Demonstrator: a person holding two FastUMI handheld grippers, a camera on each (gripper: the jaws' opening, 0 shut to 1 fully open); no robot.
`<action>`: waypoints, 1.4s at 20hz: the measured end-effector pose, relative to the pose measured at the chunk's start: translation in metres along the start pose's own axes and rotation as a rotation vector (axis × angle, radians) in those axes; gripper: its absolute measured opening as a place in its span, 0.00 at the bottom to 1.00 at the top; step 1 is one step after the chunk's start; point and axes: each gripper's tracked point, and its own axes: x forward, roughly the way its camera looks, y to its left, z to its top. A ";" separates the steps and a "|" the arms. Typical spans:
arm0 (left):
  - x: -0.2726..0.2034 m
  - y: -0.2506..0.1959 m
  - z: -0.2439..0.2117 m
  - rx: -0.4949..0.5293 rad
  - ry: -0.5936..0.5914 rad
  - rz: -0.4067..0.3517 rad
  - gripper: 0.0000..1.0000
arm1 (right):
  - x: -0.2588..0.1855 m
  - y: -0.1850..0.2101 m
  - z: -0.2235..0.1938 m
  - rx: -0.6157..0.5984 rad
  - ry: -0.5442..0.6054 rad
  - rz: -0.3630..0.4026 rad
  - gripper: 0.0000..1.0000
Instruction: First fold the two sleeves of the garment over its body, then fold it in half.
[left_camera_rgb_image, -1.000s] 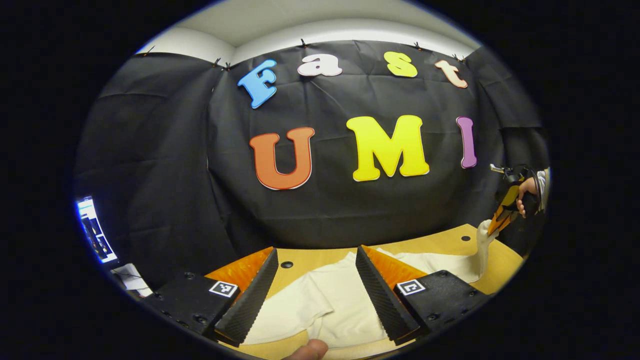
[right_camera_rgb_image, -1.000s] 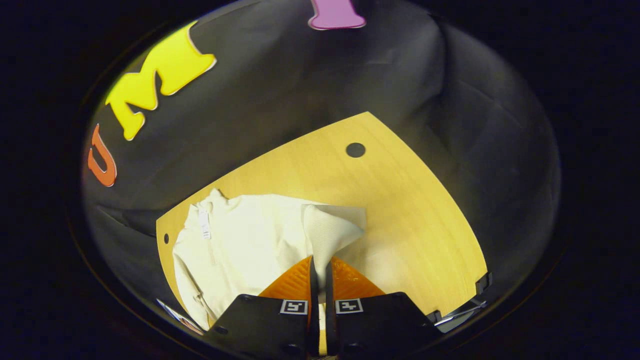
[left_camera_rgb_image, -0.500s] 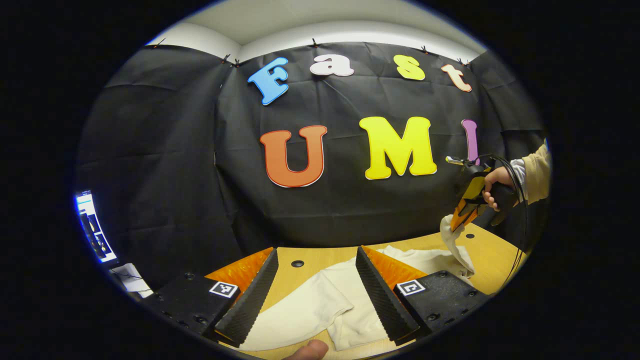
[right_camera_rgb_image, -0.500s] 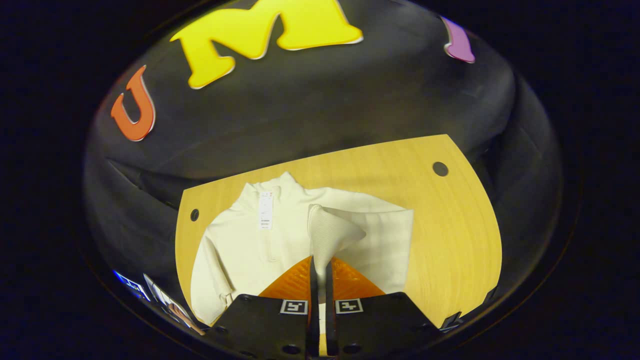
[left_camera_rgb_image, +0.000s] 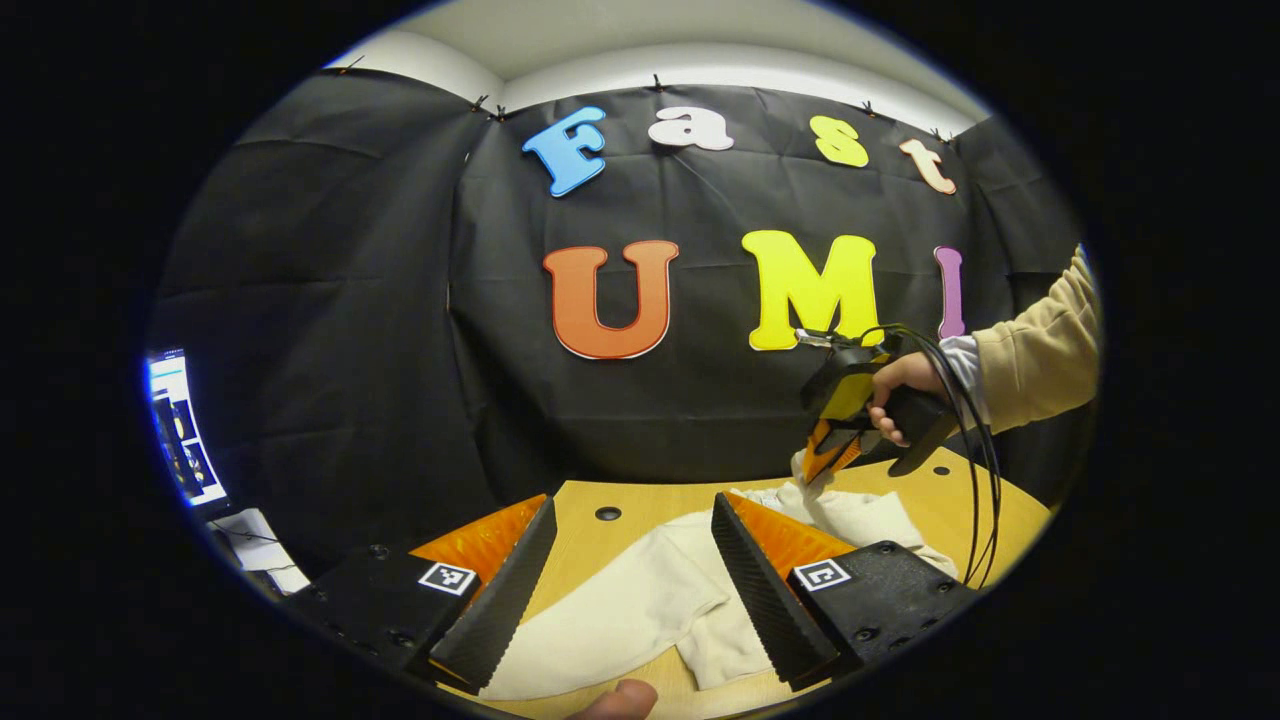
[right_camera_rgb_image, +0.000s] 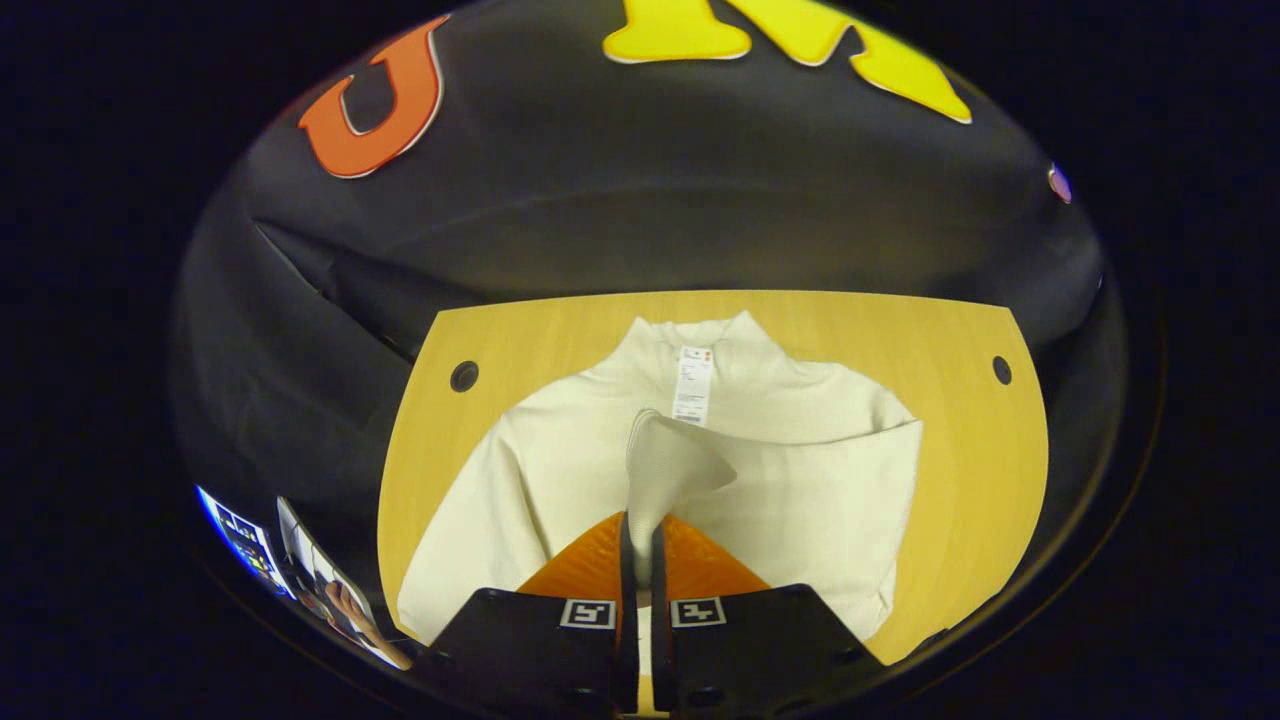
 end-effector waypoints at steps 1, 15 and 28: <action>-0.001 0.006 -0.005 0.000 0.007 0.013 0.99 | 0.011 0.014 -0.003 0.000 0.008 0.011 0.05; -0.025 0.064 -0.060 -0.055 0.098 0.139 0.99 | 0.130 0.077 -0.055 -0.010 0.123 -0.020 0.06; -0.017 0.066 -0.063 -0.059 0.120 0.155 0.99 | 0.053 0.048 0.002 -0.048 -0.104 -0.024 0.92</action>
